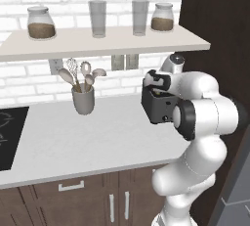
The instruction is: Start the toaster. Once the lever pops up, take the bread to the plate on the dining counter.
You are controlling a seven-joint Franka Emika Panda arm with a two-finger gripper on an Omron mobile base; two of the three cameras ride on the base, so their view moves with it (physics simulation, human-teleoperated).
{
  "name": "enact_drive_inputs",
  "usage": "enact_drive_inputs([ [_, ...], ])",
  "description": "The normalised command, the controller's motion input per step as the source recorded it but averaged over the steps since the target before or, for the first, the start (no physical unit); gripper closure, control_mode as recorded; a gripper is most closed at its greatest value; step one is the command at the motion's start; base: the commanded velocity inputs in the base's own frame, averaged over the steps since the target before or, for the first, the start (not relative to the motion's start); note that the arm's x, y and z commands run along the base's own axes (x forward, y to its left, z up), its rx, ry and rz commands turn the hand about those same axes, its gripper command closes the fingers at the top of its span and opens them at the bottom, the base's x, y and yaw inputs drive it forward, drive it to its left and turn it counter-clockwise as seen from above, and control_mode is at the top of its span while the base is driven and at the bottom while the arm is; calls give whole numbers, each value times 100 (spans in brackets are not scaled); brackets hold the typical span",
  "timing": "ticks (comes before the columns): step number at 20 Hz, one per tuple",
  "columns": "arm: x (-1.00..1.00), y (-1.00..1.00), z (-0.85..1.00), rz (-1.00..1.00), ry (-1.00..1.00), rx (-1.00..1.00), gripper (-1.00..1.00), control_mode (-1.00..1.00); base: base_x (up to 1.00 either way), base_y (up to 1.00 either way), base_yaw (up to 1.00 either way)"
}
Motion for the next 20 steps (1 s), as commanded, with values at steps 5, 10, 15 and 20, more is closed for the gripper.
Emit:
enact_drive_inputs([
  [5, 27, 7, -27, 0, 0, -3, -100, -100, 0, 0, 0],
  [10, 15, -5, -13, 0, 0, 0, -100, -100, 0, 0, 0],
  [15, 3, -7, 0, 0, 0, 0, 100, -100, 0, 0, 0],
  [20, 0, 0, 0, 0, 0, 0, 100, -100, 0, 0, 0],
])
